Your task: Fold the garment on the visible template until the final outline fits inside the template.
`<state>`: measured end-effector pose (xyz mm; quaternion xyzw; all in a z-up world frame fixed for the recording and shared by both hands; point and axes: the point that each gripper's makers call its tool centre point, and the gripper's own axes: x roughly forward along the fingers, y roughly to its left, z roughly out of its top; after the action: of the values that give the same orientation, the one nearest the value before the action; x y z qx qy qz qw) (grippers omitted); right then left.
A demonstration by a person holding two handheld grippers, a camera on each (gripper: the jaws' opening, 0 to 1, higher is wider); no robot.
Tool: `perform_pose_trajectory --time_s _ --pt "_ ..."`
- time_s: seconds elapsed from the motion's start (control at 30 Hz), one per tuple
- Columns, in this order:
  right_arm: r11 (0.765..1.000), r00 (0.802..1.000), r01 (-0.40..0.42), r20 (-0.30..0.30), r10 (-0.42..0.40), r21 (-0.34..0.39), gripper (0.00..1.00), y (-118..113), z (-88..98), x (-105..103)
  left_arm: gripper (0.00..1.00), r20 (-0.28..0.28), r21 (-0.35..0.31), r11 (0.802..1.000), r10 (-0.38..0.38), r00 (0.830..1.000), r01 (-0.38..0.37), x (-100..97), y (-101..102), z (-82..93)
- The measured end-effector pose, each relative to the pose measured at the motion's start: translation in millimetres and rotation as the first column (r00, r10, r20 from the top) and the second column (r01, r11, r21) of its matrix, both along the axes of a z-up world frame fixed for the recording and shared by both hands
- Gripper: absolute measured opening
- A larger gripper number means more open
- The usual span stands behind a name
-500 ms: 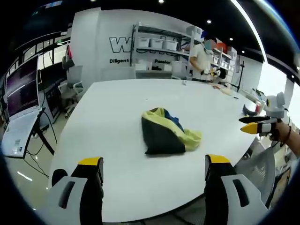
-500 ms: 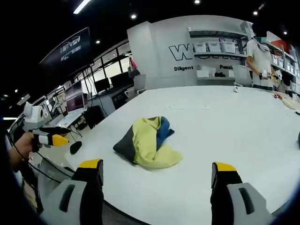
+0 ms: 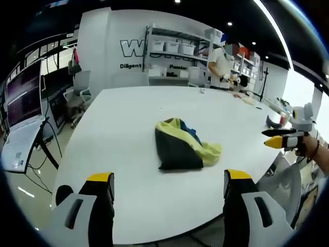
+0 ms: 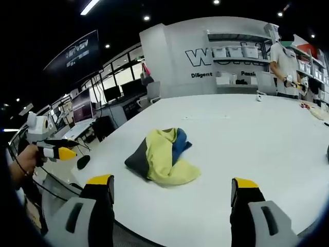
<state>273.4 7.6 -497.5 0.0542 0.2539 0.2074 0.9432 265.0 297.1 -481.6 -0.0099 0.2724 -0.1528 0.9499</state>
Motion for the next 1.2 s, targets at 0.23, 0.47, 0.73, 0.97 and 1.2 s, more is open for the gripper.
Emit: perform_pose_trajectory --time_s 0.23,0.47,0.73,0.97,1.2 --pt "0.998 0.999 -0.038 -0.002 0.037 -0.04 0.93 4.9 -2.3 -1.9 0.8 0.024 -0.023 0.999 0.032 0.999 -0.031 1.3 4.5 5.7" --pt "0.995 0.999 -0.038 -0.005 0.038 -0.087 0.92 2.8 -8.5 -2.1 0.79 0.014 -0.004 0.999 0.034 0.999 -0.034 3.4 6.4 3.9" --pt "0.998 0.999 -0.034 -0.008 0.034 -0.058 0.9 3.6 -6.6 -0.2 0.79 0.006 -0.003 1.0 0.02 1.0 -0.02 4.2 2.2 2.7" --pt "0.997 0.999 -0.036 -0.004 0.036 -0.066 0.88 1.6 -5.1 0.0 0.79 0.005 -0.003 1.0 0.015 1.0 -0.015 5.4 0.3 2.7" --pt "0.997 1.0 -0.019 0.006 0.019 -0.073 0.88 -2.0 -2.7 2.2 0.79 -0.011 0.0 1.0 0.017 1.0 -0.017 5.2 2.4 0.2"
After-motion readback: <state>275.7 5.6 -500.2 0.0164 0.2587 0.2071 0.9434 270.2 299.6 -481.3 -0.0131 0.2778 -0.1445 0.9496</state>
